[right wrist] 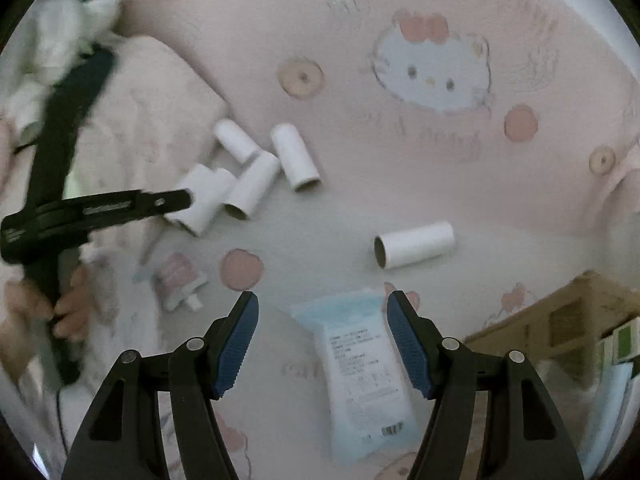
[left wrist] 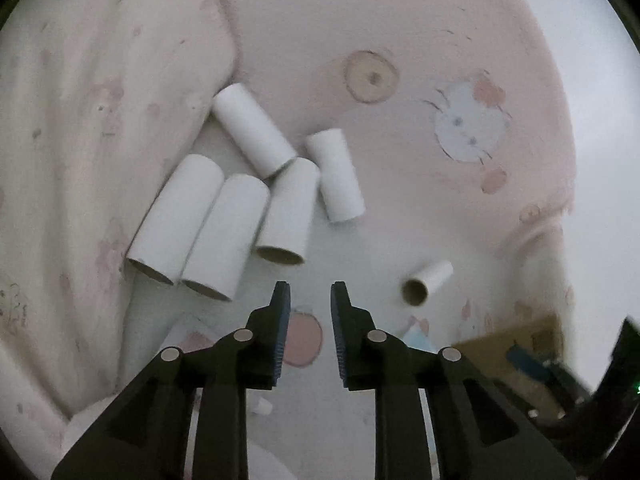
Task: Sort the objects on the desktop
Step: 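Withdraw the left gripper from the box toward the remaining tubes, then grasp a white tube with the left gripper while the right gripper grasps another, then carry both held tubes over the cardboard box with both grippers, then lower the tubes beside the paper rolls and open both grippers, then withdraw both grippers from the box toward the tubes on the bed, then grasp a white tube with the left gripper while the right gripper grasps another, then carry both held tubes over the cardboard box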
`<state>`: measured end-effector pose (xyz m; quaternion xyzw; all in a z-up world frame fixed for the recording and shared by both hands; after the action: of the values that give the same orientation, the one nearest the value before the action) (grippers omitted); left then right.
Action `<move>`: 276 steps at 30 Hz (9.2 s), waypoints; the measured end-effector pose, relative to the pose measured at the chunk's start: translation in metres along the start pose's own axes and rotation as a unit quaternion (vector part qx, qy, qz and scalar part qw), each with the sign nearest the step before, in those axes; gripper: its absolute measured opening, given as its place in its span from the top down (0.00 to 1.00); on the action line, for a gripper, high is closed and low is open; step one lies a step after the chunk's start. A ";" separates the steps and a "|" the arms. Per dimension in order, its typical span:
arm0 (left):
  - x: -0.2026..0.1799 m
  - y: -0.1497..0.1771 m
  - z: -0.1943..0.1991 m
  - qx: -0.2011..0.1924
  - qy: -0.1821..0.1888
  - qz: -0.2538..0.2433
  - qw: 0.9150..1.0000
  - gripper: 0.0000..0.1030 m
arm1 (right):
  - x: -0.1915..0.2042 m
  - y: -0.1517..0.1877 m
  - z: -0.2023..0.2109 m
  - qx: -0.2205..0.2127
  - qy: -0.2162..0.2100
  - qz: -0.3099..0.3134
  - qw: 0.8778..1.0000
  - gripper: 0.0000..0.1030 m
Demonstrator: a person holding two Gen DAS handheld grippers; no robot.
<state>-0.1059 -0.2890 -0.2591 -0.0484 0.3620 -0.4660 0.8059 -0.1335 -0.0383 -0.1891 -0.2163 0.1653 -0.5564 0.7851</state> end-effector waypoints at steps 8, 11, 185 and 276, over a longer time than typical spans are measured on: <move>0.017 -0.033 -0.029 -0.007 0.062 0.059 0.996 0.53 | 0.016 -0.027 -0.070 0.022 -0.042 -0.042 0.998 0.37; 0.016 -0.043 -0.049 0.004 0.062 0.067 0.996 0.53 | 0.031 -0.039 -0.093 0.021 -0.064 -0.038 0.997 0.37; -0.173 0.107 0.020 0.058 0.042 -0.185 0.980 0.51 | -0.069 0.076 0.126 -0.027 0.118 0.045 0.992 0.43; -0.165 0.047 -0.009 0.121 0.223 0.024 0.967 0.51 | -0.084 0.024 0.048 -0.021 -0.076 -0.091 0.993 0.61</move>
<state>-0.1283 -0.1311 -0.1965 0.1633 0.4741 -0.4862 0.7157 -0.1179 0.0556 -0.1590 -0.2887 0.0964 -0.6038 0.7367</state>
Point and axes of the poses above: each gripper's, at about its wrist camera, not at the fingertips, and z roughly against the way its jaws point, x to its left, y to its underside, the point moved 2 cm from there along -z, roughly the way its jaws point, and after that the axes turned 2 degrees about -z, right-handed, at the moved point
